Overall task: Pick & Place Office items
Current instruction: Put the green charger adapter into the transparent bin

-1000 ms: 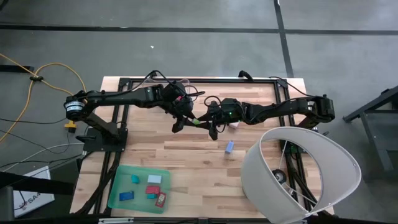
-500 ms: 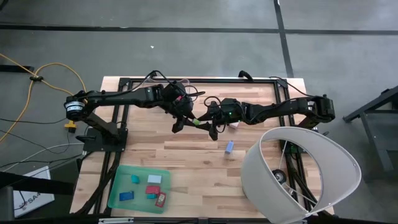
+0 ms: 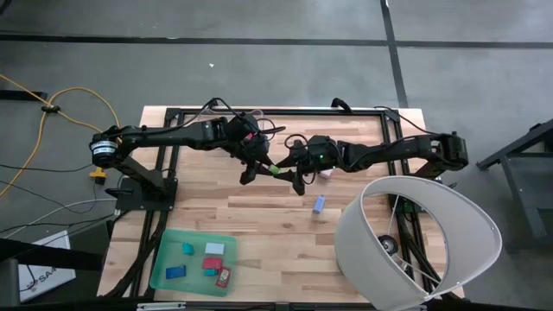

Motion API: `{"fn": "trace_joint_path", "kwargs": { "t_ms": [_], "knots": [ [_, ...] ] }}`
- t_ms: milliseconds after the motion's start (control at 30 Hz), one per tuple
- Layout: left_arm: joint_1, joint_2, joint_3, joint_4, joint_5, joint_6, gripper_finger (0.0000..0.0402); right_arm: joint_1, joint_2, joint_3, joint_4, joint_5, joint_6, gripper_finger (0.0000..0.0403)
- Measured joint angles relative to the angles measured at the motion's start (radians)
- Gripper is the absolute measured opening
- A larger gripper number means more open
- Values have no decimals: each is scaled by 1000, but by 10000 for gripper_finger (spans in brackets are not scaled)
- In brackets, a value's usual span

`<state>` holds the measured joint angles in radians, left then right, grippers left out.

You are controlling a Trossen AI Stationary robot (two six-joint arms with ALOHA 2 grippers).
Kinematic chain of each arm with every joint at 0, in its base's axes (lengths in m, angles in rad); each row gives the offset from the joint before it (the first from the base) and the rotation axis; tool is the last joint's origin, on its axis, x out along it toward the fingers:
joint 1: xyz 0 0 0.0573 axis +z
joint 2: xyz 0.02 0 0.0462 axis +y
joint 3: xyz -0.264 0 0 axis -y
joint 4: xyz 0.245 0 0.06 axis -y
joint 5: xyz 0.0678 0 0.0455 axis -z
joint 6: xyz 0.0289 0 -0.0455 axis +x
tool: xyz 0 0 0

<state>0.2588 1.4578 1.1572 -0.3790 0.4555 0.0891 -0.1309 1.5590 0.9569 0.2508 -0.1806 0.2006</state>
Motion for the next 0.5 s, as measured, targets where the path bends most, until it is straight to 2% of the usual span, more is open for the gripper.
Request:
{"fn": "trace_joint_path", "kwargs": {
  "t_ms": [167,233,500],
  "knots": [
    [7,-2,3,10,1,0,127,-16,-43,0,-38,-4,-23,168],
    [8,-1,-2,-33,2,-8,127,-26,-52,3,-24,12,-29,169],
    [8,0,-3,-43,6,-5,127,-58,-49,1,-79,5,-40,169]
  ]
}}
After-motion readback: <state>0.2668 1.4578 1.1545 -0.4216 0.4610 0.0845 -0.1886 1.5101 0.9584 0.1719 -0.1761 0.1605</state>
